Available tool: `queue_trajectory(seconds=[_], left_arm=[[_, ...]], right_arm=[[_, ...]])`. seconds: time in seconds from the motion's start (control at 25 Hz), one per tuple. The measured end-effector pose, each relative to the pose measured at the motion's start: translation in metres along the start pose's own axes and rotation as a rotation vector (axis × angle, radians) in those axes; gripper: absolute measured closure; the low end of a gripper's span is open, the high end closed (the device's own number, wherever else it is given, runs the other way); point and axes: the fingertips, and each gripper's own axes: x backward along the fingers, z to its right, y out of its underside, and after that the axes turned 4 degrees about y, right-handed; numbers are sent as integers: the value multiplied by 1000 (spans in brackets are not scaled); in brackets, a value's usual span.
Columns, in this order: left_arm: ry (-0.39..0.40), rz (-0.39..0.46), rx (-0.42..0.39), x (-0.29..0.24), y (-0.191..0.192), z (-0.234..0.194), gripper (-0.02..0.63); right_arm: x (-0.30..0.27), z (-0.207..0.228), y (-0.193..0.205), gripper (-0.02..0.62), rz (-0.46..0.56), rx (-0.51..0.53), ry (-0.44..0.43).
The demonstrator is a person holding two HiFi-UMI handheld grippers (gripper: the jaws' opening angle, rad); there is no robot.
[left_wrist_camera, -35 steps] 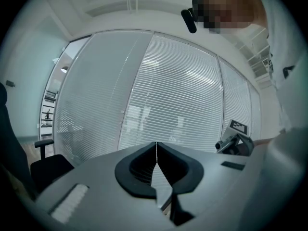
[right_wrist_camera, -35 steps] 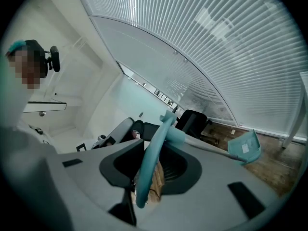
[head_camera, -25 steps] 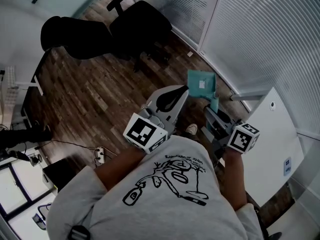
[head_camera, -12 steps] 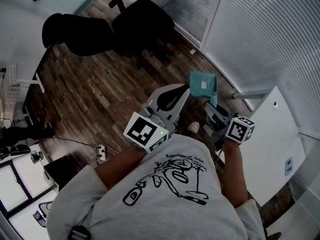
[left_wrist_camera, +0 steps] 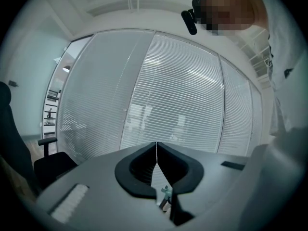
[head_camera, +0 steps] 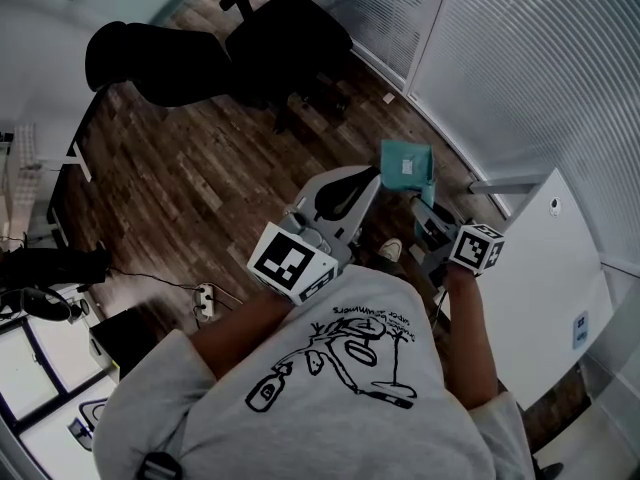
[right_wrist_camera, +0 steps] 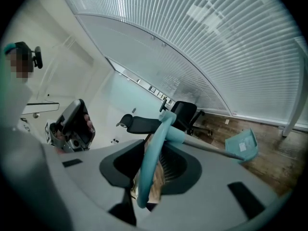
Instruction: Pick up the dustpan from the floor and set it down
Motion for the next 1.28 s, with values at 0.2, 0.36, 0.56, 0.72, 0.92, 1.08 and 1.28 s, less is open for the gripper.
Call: queue_trajectory(seconds=[0.2, 0.36, 0.56, 0.72, 0.92, 1.08, 1.28], left_arm=[[-2, -3, 1, 2, 4, 3, 604], [-4, -3, 3, 5, 6, 5, 604], [-8, -12, 9, 5, 9, 2, 604], [-10, -17, 14, 7, 9, -1, 604], [-12, -23, 16, 8, 13, 1, 604], [-17, -32, 15, 10, 18, 3, 604], [-27, -42, 19, 11, 21, 1, 604]], right_arm=[[-7, 13, 9, 505, -6, 1, 4], [-12, 26, 16, 505, -15, 2, 15], [-21, 41, 21, 505, -16, -3, 24], [-28, 50, 26, 506, -20, -15, 29], [-34, 71, 36, 506, -24, -30, 40], [-39, 88, 46, 506, -28, -39, 48], [-49, 98, 53, 506, -42, -57, 40]])
